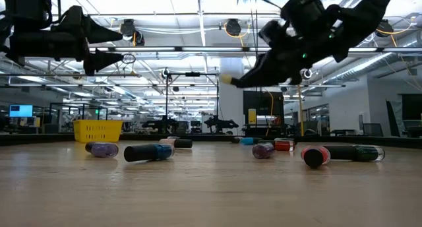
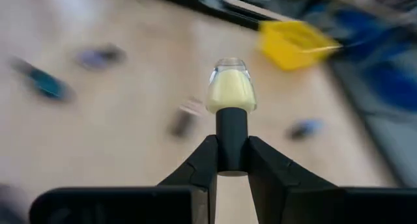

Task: Pick & Place Nail Polish
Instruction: Put the yellow nail polish into the yellow bin

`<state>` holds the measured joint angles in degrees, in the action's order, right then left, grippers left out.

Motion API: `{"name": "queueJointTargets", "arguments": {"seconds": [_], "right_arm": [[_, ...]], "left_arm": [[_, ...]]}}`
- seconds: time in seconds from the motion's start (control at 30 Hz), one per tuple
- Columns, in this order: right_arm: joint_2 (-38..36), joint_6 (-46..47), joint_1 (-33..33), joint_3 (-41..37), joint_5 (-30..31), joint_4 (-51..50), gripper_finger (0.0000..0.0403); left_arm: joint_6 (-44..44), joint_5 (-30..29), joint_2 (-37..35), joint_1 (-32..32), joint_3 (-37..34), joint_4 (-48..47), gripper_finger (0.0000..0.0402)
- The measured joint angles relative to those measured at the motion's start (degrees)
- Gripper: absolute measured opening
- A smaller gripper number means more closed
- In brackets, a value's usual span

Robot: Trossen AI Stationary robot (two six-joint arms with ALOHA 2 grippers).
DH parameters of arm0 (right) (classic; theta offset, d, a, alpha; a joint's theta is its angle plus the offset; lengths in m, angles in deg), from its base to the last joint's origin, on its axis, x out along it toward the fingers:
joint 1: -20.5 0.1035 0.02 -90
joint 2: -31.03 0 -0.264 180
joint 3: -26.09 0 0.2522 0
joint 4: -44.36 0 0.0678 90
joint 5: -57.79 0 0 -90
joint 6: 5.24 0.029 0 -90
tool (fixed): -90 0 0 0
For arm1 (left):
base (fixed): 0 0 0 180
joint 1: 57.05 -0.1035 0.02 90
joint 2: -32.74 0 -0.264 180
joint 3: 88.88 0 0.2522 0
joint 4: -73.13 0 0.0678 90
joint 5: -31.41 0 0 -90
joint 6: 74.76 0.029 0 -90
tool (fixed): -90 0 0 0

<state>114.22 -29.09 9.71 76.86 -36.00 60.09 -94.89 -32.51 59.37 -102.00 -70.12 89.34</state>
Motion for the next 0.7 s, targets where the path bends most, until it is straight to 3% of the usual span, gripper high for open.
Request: {"name": "queueJointTargets", "arguments": {"seconds": [0.13, 0.27, 0.43, 0.57, 0.7], "right_arm": [[3.6, -12.6, 0.0, 0.0, 10.2, 4.9, 0.0048], [5.4, -23.2, 0.0, 0.0, 15.2, 9.1, 0.0048], [5.8, -33.6, 0.4, 0.0, 21.7, 13.4, 0.0048], [5.8, -40.0, 0.8, 0.0, 23.4, 17.0, 0.0048], [5.8, -40.3, 0.8, 0.0, 23.1, 20.0, 0.0048]], "left_arm": [[0.4, -1.3, 0.5, 0.0, 0.0, -1.0, 0.0356], [-2.8, -5.0, 0.8, 0.0, 0.0, -1.8, 0.0356], [-5.1, -3.2, 1.8, 0.1, 0.0, -4.4, 0.0356], [-12.4, -4.5, 5.1, 2.1, 0.0, -5.0, 0.0356], [-13.0, -9.6, 10.4, 7.4, 0.0, -1.2, 0.0356]]}}
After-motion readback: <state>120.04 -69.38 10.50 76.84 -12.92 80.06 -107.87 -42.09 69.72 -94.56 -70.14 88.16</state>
